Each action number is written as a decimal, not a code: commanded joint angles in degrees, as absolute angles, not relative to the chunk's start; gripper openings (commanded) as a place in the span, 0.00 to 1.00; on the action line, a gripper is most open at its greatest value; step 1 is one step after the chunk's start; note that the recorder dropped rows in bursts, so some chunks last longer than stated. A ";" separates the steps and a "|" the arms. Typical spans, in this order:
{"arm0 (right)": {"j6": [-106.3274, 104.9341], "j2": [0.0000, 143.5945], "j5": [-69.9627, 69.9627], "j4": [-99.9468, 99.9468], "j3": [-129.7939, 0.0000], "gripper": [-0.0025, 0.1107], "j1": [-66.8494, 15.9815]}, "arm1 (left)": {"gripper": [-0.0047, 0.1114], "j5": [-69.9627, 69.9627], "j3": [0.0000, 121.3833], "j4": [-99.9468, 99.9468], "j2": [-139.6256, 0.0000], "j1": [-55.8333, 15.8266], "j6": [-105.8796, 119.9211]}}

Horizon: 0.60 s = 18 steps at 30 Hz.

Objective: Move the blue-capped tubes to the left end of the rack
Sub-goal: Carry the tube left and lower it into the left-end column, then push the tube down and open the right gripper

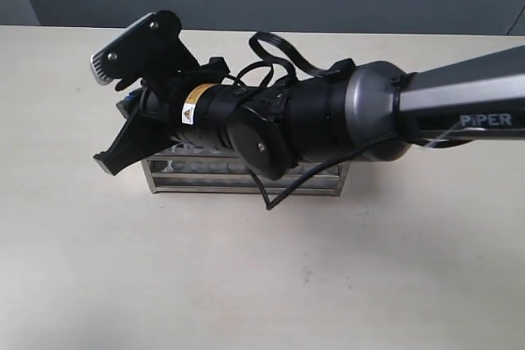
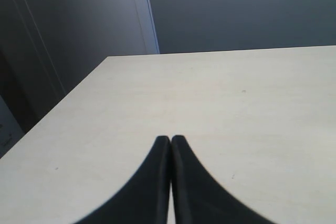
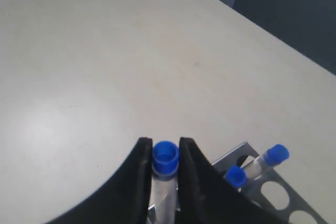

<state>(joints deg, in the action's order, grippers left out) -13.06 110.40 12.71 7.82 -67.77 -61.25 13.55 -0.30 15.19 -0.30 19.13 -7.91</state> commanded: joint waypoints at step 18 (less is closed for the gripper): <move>-13.52 110.97 5.55 9.50 -67.59 0.41 -60.97 | 0.05 13.47 0.00 15.18 0.00 18.75 -8.18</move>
<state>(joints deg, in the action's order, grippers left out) -13.06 112.39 4.58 9.57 -67.77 -61.25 13.55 -0.30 15.19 -0.30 19.13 -7.91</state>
